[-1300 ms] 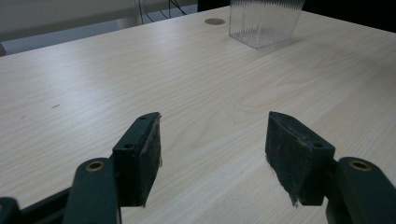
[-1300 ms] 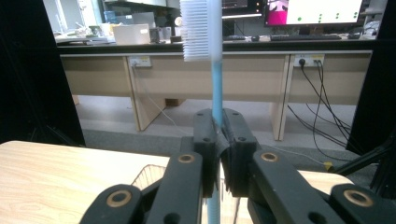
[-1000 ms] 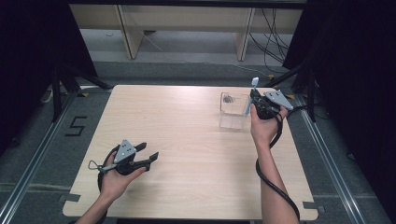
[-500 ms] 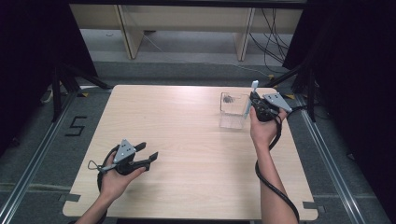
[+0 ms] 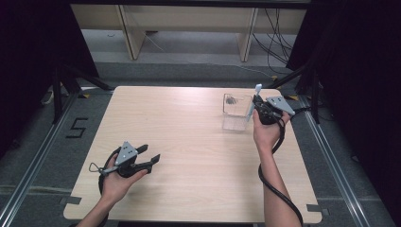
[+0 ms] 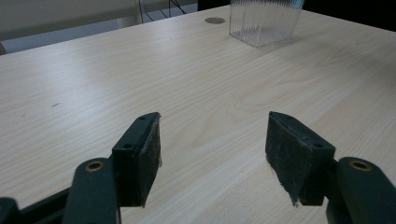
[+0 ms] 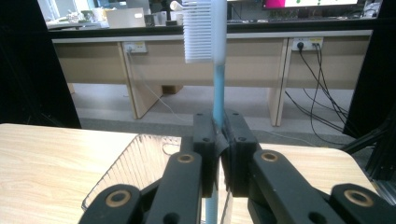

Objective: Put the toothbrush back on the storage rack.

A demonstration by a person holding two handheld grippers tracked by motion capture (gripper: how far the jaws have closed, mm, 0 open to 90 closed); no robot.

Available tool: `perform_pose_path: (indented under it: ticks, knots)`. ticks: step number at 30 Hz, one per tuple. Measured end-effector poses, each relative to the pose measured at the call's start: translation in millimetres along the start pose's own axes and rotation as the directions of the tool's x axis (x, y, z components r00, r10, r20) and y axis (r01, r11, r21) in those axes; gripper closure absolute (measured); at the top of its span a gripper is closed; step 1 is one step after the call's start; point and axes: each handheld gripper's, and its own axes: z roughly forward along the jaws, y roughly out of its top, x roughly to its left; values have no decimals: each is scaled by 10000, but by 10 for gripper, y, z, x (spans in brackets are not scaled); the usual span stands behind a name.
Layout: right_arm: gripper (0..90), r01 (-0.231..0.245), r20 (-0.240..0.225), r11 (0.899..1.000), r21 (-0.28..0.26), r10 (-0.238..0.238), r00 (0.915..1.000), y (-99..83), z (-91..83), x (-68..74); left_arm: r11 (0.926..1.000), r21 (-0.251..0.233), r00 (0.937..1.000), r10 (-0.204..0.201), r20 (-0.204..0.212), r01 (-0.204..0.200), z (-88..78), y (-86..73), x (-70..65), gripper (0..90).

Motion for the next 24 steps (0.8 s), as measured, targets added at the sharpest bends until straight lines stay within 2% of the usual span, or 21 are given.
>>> perform_pose_path:
  ticks: [2,3,4,13,15,16,19,21,23,24]
  knots:
    - [853,50,-23,10000,78,-50,10000,-12,5,-6,10000,89,10000,14,-58,-13,-7,2,-3,353]
    - [854,-181,0,9998,84,181,9998,-20,6,10,10000,16,10000,-2,0,2,-1,0,-1,353]
    - [853,61,52,9999,83,-61,10000,-24,9,-3,10000,1,10000,-9,11,9,0,-1,0,354]
    - [854,108,-3,9999,121,-108,9999,-44,13,-8,9999,110,10000,13,-59,-13,-9,-4,-3,353]
    - [853,-160,69,9998,133,159,9999,-60,12,9,9999,107,10000,17,-59,-17,-9,-5,-3,353]
    - [853,57,29,9999,145,-57,10000,-65,17,-11,9999,109,10000,18,-59,-17,-10,-5,-4,353]
    - [852,-75,38,9998,202,74,10000,-91,16,-10,9999,105,10000,15,-59,-14,-10,-5,-4,353]
    - [852,73,66,9997,248,-75,10000,-104,22,-24,9999,110,10000,12,-54,-11,-9,-6,-6,353]
    - [852,-108,69,9995,311,106,9999,-121,18,-12,9999,133,10000,16,-57,-15,-8,-6,-7,353]
    - [852,28,70,9996,279,-30,10000,-125,21,-23,9999,132,10000,16,-58,-15,-7,-6,-7,353]
